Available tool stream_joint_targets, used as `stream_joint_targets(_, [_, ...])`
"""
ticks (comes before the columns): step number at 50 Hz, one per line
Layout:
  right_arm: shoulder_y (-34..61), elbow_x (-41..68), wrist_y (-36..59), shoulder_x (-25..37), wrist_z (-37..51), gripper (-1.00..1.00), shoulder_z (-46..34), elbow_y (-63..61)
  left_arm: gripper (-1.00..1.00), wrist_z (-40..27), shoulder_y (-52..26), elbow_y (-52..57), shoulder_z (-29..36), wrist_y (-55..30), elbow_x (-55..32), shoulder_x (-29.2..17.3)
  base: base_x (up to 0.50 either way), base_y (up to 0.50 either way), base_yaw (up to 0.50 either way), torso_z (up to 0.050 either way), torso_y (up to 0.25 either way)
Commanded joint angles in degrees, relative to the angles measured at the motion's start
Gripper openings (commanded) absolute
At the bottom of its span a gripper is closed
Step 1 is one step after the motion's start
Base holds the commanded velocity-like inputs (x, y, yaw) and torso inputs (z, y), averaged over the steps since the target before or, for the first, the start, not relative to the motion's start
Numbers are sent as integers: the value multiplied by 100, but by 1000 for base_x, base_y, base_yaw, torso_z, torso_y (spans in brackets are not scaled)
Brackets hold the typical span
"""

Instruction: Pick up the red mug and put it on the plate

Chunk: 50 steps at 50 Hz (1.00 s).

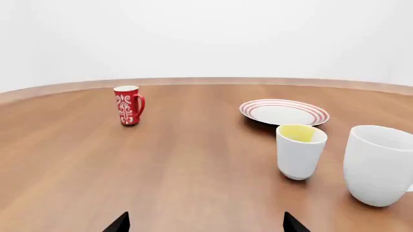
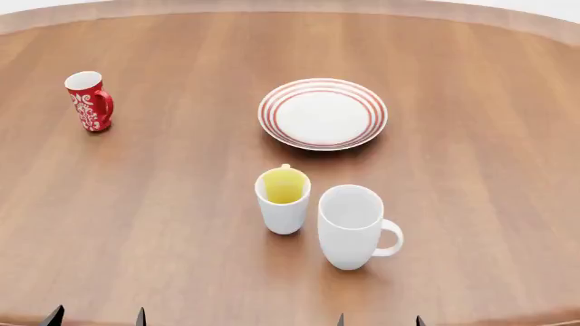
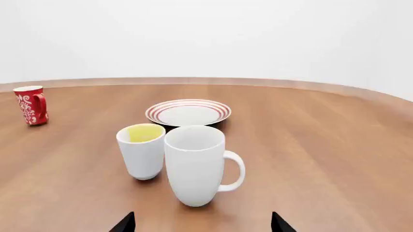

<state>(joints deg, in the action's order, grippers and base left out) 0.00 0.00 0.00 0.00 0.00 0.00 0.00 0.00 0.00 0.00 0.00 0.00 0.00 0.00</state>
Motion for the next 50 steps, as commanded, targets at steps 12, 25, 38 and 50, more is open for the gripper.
stream_joint_targets(12, [4, 189, 4, 268, 375, 100, -345, -7, 100, -332, -5, -5, 327, 10, -238, -268, 0, 0, 0, 0, 0])
stream_joint_targets(25, [-4, 203, 144, 284, 308, 100, -401, -85, 100, -326, -57, -20, 385, -286, -324, -300, 0, 0, 0, 0, 0])
stream_joint_targets(38, [134, 501, 1697, 513, 392, 100, -495, -1430, 100, -427, -156, 1255, 532, -1604, -583, -470, 0, 0, 0, 0, 0])
stream_joint_targets(50, [1104, 1040, 4099, 717, 573, 100, -131, -3063, 100, -605, -1137, 2680, 386, -3633, -1079, -668, 0, 0, 0, 0, 0])
